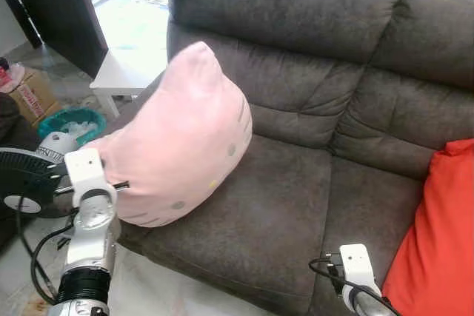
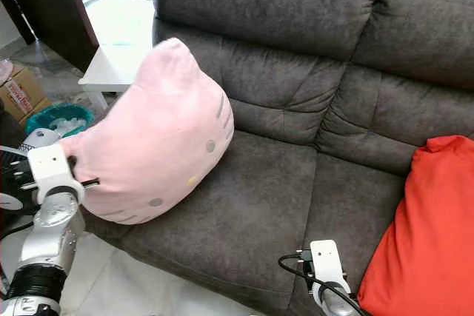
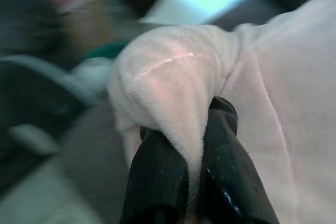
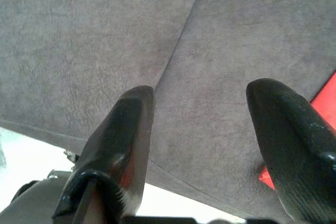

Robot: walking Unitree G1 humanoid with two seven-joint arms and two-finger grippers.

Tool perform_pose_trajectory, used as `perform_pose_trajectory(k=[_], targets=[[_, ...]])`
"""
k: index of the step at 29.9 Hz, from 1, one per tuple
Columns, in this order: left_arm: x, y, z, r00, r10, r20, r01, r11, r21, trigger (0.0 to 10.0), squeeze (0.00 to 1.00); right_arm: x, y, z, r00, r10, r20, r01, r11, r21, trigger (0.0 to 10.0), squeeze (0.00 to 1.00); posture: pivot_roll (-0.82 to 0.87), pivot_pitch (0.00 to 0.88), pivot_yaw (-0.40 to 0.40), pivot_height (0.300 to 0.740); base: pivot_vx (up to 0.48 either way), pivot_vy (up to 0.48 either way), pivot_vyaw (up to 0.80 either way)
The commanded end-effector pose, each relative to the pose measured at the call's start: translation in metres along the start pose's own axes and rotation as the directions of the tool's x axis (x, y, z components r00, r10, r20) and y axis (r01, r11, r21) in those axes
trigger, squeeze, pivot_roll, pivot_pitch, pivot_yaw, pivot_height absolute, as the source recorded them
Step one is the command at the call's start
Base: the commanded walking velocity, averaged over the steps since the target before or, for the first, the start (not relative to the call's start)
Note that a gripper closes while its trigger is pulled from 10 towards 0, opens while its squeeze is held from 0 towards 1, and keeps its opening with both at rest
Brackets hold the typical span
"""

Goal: Move the pillow to the sofa from floor

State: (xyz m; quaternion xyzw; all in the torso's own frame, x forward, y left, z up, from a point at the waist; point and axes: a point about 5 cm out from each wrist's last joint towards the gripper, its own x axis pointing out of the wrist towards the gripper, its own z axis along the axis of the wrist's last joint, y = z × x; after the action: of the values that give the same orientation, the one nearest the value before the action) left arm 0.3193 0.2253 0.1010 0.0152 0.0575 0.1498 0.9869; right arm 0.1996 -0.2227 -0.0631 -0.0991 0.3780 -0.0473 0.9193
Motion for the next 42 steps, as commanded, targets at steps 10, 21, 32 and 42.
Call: perform_pose_trajectory(k=[10,21,32,42], targets=[[-0.005,-0.034,0.005,0.951,-0.308,0.031,0.303,0.947,0.102,10.0,0.0,-0.003,-0.001,-0.014,0.999,0.003,-0.035,-0.002,1.0,0.019,10.0,0.0,0.11,0.095,-0.058,0.74,0.0,0.0,0.0],[0.003,0.037,0.012,0.979,0.192,0.066,-0.19,0.981,-0.035,10.0,0.0,-0.008,-0.005,-0.029,0.996,-0.009,-0.091,0.011,1.0,0.024,10.0,0.0,0.12,0.093,-0.065,0.74,0.0,0.0,0.0],[0.0,0.025,-0.003,0.99,0.136,-0.017,-0.137,0.988,-0.077,10.0,0.0,-0.007,-0.007,-0.029,0.995,-0.008,-0.1,0.011,1.0,0.024,10.0,0.0,0.11,0.089,-0.071,0.74,0.0,0.0,0.0],[-0.006,-0.025,0.007,0.972,-0.227,0.068,0.228,0.974,-0.008,10.0,0.0,-0.005,-0.007,-0.024,0.996,-0.01,-0.085,0.013,0.999,0.035,10.0,0.0,0.11,0.09,-0.07,0.74,0.0,0.0,0.0]])
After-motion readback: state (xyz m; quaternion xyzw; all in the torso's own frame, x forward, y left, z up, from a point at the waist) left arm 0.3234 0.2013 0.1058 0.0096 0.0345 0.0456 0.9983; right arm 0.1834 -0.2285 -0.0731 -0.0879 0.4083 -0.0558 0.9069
